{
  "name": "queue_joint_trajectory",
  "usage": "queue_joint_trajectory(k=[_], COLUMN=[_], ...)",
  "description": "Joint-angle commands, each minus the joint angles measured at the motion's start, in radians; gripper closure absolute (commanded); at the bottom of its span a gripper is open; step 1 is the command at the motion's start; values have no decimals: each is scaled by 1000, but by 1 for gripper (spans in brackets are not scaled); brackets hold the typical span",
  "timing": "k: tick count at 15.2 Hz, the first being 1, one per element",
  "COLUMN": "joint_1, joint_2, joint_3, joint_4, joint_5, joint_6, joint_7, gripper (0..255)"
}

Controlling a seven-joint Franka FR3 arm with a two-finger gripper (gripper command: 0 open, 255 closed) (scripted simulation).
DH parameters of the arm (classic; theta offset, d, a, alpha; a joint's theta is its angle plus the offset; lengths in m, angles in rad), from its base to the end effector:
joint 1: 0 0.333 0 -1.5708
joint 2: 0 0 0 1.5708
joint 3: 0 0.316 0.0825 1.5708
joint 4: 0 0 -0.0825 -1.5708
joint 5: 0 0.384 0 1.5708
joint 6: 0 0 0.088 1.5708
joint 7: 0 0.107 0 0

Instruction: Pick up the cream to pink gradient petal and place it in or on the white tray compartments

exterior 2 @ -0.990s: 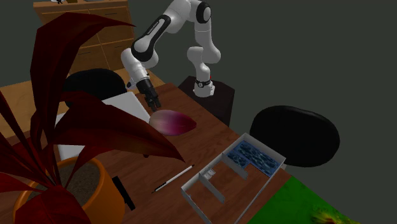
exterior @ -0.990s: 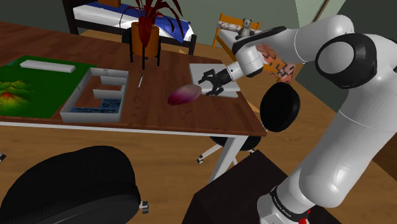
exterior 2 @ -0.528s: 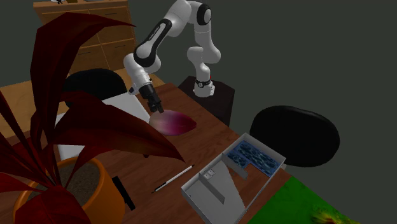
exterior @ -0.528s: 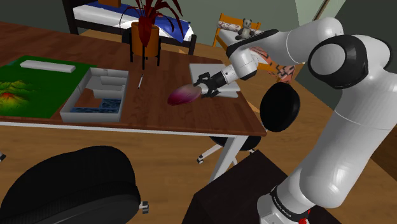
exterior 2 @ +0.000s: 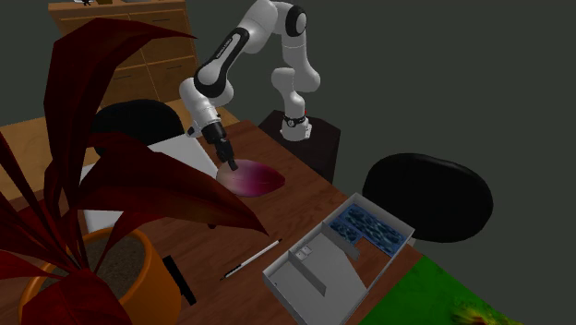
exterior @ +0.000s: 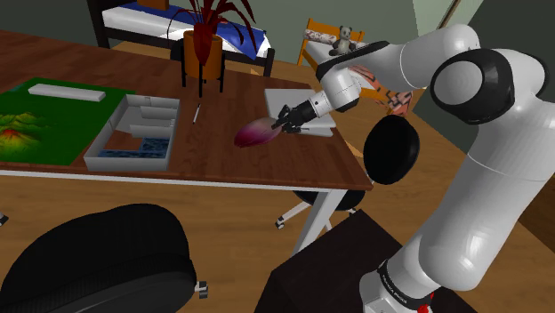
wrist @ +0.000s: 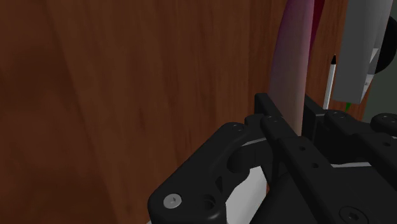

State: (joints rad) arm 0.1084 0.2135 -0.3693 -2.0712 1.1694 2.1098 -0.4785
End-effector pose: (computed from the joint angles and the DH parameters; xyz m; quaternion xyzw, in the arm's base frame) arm 0.5709 -0.1026 0.3408 -0.8787 0.2255 -0.0982 0.4092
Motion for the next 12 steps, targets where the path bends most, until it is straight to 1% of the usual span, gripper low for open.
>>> queue_joint_trajectory(k=[1, 7, 12], joint_1=[0, 0, 5], joint_2=[0, 0, -41], joint_3=[0, 0, -7], joint_4=[0, 0, 11], joint_5=[0, 0, -41], joint_6=[0, 0, -16], joint_7=[0, 0, 55], gripper=[255, 255, 255])
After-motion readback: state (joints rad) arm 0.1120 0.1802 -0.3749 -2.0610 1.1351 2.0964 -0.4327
